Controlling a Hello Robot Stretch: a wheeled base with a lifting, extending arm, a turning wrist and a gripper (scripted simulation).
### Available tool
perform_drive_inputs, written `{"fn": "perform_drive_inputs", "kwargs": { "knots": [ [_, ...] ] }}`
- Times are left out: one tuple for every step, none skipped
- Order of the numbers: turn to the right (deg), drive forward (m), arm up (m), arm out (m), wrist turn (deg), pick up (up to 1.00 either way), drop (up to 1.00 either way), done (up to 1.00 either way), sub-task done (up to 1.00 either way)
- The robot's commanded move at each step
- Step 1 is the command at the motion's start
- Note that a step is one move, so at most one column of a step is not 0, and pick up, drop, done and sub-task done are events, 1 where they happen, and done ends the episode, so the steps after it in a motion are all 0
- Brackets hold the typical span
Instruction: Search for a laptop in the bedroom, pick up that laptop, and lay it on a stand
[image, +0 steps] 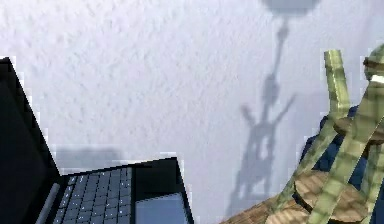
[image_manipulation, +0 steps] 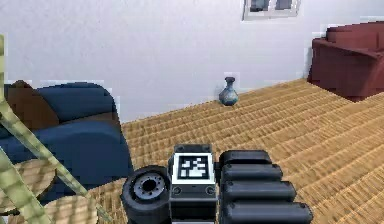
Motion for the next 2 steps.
{"fn": "perform_drive_inputs", "kwargs": {
  "knots": [
    [45.0,0.0,0.0,0.0,0.0,0.0,0.0,0.0,0.0],
    [45.0,0.0,0.0,0.0,0.0,0.0,0.0,0.0,0.0]
  ]
}}
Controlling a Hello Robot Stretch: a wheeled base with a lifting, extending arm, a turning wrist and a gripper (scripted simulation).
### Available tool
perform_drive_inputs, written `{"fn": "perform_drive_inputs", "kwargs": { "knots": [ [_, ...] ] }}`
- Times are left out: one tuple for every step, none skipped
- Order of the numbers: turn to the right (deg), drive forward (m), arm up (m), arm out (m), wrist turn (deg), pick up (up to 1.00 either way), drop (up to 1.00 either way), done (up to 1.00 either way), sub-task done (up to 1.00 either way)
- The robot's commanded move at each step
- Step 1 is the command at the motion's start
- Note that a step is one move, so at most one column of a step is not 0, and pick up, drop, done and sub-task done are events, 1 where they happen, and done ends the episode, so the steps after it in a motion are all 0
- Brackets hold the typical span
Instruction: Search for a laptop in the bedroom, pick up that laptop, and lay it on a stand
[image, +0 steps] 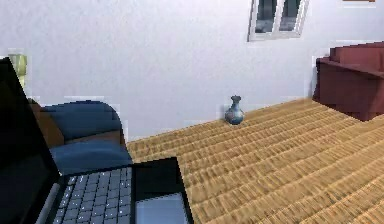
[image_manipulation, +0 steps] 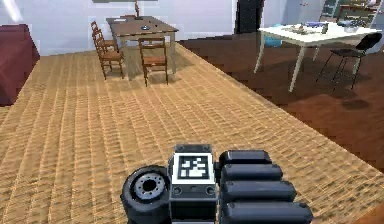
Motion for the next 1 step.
{"fn": "perform_drive_inputs", "kwargs": {
  "knots": [
    [45.0,0.0,0.0,0.0,0.0,0.0,0.0,0.0,0.0]
  ]
}}
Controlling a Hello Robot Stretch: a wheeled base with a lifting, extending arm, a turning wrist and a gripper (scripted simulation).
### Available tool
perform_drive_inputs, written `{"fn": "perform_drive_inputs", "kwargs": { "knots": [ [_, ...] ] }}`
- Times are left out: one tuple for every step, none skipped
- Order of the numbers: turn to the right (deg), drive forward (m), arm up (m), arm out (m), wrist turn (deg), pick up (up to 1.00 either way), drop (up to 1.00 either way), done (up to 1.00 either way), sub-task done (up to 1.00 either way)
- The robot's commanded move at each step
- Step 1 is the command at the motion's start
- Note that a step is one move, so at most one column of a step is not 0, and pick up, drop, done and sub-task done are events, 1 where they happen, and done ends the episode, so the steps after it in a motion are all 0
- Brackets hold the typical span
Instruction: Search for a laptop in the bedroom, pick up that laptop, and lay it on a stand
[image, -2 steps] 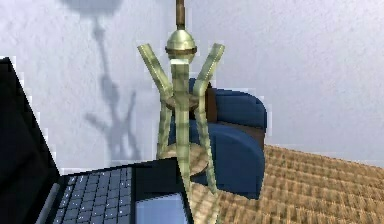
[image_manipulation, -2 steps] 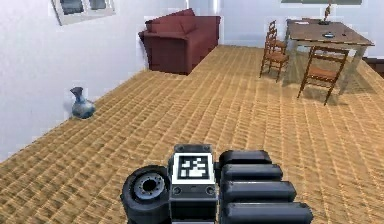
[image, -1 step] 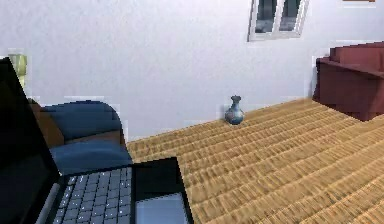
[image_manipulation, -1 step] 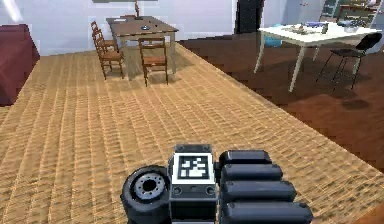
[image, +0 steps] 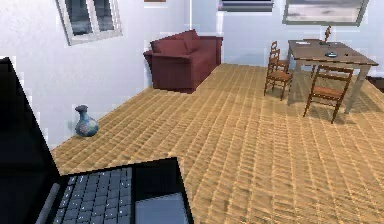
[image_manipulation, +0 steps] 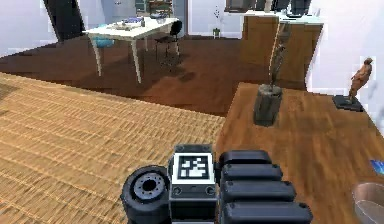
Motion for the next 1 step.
{"fn": "perform_drive_inputs", "kwargs": {
  "knots": [
    [15.0,0.0,0.0,0.0,0.0,0.0,0.0,0.0,0.0]
  ]
}}
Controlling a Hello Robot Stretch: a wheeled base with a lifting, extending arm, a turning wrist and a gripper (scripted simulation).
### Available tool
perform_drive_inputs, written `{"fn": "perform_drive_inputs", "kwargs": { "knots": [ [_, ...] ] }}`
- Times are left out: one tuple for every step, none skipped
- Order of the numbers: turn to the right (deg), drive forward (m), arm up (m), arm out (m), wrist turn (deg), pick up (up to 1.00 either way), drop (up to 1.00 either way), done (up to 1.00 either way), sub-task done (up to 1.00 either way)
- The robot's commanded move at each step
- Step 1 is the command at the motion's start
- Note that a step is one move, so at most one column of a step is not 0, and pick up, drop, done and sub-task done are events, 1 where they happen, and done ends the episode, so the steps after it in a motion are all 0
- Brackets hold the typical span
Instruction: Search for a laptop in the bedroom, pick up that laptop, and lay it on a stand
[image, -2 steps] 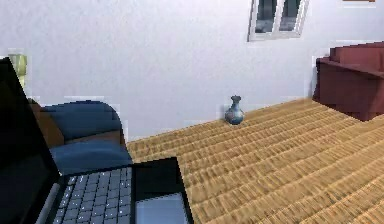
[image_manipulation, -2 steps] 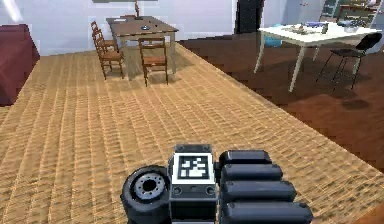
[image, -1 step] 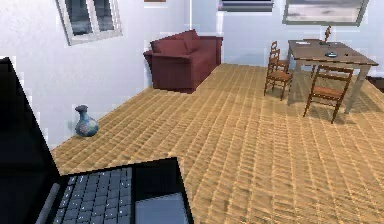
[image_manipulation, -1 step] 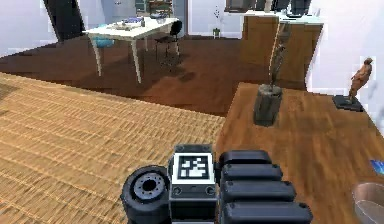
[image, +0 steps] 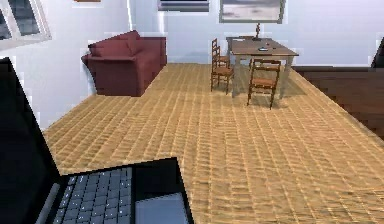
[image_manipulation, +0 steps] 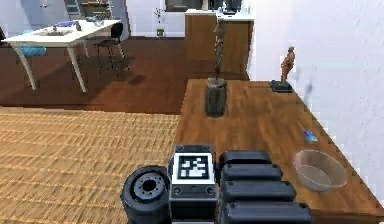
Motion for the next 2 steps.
{"fn": "perform_drive_inputs", "kwargs": {
  "knots": [
    [-45.0,0.0,0.0,0.0,0.0,0.0,0.0,0.0,0.0],
    [-45.0,0.0,0.0,0.0,0.0,0.0,0.0,0.0,0.0]
  ]
}}
